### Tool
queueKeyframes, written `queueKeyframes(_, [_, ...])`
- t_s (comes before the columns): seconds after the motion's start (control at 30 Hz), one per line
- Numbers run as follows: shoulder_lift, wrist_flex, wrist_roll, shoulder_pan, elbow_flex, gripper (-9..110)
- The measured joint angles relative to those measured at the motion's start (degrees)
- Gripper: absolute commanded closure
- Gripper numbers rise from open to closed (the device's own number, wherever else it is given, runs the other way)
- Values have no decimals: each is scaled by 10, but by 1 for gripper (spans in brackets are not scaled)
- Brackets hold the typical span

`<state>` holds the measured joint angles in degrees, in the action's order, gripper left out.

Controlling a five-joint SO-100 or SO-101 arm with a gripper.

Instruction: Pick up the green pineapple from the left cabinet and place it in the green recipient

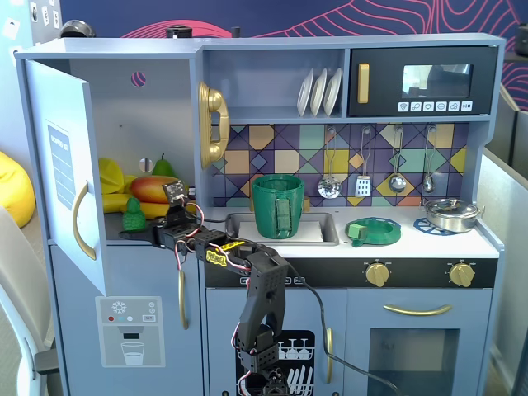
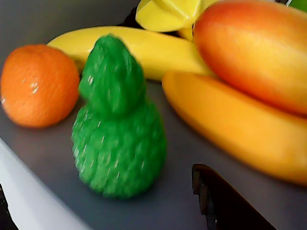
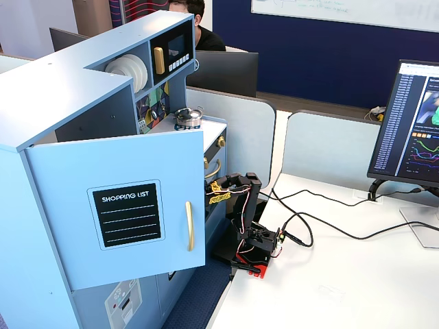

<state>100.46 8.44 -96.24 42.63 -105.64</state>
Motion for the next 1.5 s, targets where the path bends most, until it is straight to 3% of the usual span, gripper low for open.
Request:
queueKeyframes(0.37, [-119, 11, -1, 0, 121, 60])
queueKeyframes(0.47, [-146, 11, -1, 0, 150, 72])
queueKeyframes(0.57, [-167, 11, -2, 1, 174, 102])
queueKeyframes(0.87, [-172, 4, -33, 5, 189, 102])
queueKeyframes(1.13, [80, -162, -131, 4, 36, 102])
queueKeyframes(1.5, [450, -419, -134, -72, -73, 102])
